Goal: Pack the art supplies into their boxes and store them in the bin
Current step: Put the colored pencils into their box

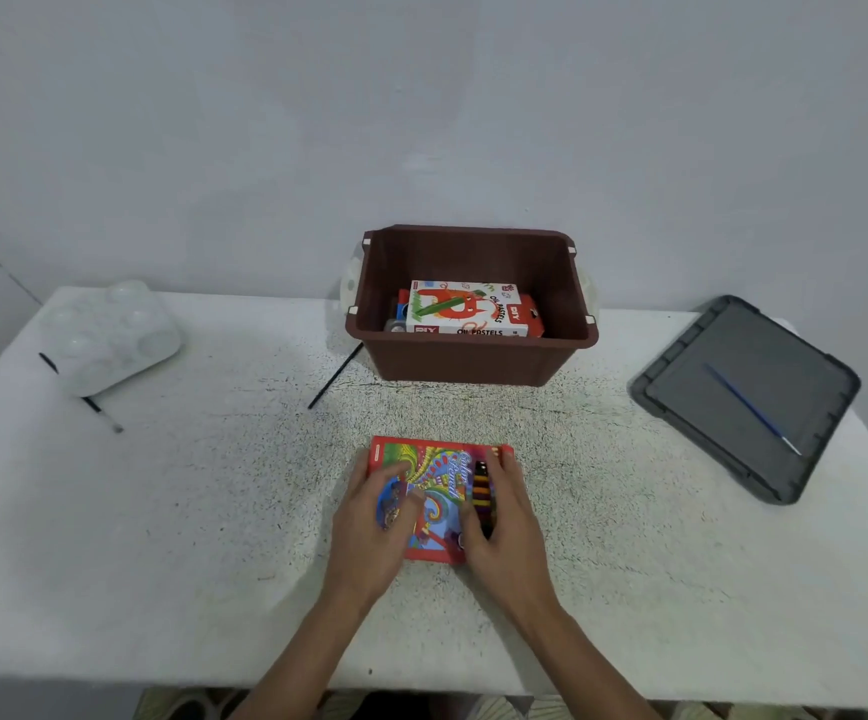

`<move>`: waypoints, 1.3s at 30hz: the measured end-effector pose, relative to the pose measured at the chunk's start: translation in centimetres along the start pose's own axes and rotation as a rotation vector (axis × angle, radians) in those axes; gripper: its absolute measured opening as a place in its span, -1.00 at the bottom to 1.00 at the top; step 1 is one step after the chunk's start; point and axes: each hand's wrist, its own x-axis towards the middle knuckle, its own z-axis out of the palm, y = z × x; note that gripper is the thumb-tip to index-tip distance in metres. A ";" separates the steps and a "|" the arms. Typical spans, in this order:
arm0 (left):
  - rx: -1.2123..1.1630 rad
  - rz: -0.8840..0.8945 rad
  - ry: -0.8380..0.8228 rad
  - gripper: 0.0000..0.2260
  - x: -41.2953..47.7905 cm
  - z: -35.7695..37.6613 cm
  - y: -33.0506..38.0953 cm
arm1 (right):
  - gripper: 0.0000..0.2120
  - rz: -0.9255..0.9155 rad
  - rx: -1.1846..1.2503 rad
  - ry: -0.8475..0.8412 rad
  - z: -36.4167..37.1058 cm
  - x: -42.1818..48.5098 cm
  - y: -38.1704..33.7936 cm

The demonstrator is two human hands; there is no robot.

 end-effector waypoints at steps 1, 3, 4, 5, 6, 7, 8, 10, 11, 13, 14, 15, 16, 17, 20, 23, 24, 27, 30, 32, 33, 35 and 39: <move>-0.010 0.001 -0.012 -0.84 0.0 -0.4 0.8 | -0.33 0.026 0.014 -0.010 -0.5 -0.1 -0.6; -0.047 -0.018 -0.035 -0.87 0.3 -1.6 2.5 | -0.35 0.070 0.055 -0.020 -1.4 0.2 -2.2; -0.051 -0.034 -0.038 -0.89 0.6 -2.2 3.5 | -0.39 0.077 0.079 -0.026 -2.0 0.4 -3.2; -0.027 -0.039 -0.037 -0.90 0.8 -2.8 4.5 | -0.45 0.066 0.099 -0.032 -2.6 0.4 -4.2; 0.014 -0.029 -0.024 -0.90 1.0 -3.5 5.7 | -0.50 0.054 0.106 -0.030 -3.3 0.4 -5.3; 0.044 0.001 -0.016 -0.89 1.5 -4.1 6.7 | -0.53 0.040 0.107 -0.013 -4.0 0.7 -6.3; 0.055 0.043 -0.005 -0.87 1.9 -4.6 7.9 | -0.55 0.030 0.117 0.005 -4.8 0.9 -7.3; 0.022 0.111 0.005 -0.82 2.7 -5.7 10.6 | -0.59 -0.008 0.157 0.040 -6.7 1.5 -9.5; -0.028 0.138 0.010 -0.83 3.4 -6.1 11.8 | -0.60 -0.048 0.170 0.060 -7.5 2.1 -10.7; -0.075 0.203 0.036 -0.86 5.2 -6.6 13.6 | -0.62 -0.132 0.156 0.112 -8.8 3.7 -12.7; -0.057 0.253 0.057 -0.84 6.4 -6.6 14.3 | -0.63 -0.165 0.142 0.138 -9.2 4.8 -13.5; -0.036 0.300 0.066 -0.80 7.7 -6.5 14.7 | -0.65 -0.190 0.125 0.164 -9.6 6.1 -14.1; -0.029 0.326 0.068 -0.77 9.1 -6.2 15.1 | -0.67 -0.207 0.098 0.192 -10.0 7.5 -14.6; -0.029 0.327 0.055 -0.75 10.6 -5.9 15.2 | -0.69 -0.218 0.064 0.223 -10.2 8.9 -15.1; 0.012 0.301 -0.026 -0.73 15.2 -4.6 15.4 | -0.73 -0.222 -0.004 0.269 -10.6 13.4 -15.9; 0.111 0.287 -0.113 -0.74 19.1 -3.4 15.3 | -0.77 -0.207 -0.063 0.227 -10.4 17.8 -15.4; 0.144 0.272 -0.136 -0.73 20.1 -2.9 15.1 | -0.76 -0.205 -0.088 0.210 -10.2 19.2 -14.9; 0.222 0.191 -0.222 -0.62 23.2 -1.5 14.1 | -0.74 -0.186 -0.134 0.173 -8.8 23.1 -12.6; 0.314 0.080 -0.342 -0.47 25.6 0.1 12.5 | -0.73 -0.079 -0.181 0.108 -7.4 26.0 -9.9; 0.411 0.016 -0.440 -0.43 26.1 1.3 11.3 | -0.70 -0.015 -0.279 -0.011 -6.5 27.1 -8.1; 0.467 -0.013 -0.487 -0.41 26.2 1.7 10.8 | -0.66 0.009 -0.353 -0.091 -6.1 27.4 -7.6; 0.556 -0.052 -0.536 -0.38 26.7 2.4 10.1 | -0.58 0.038 -0.480 -0.172 -5.5 28.1 -6.9; 0.626 -0.039 -0.539 -0.42 27.1 2.7 10.0 | -0.54 0.023 -0.528 -0.131 -5.3 28.5 -6.5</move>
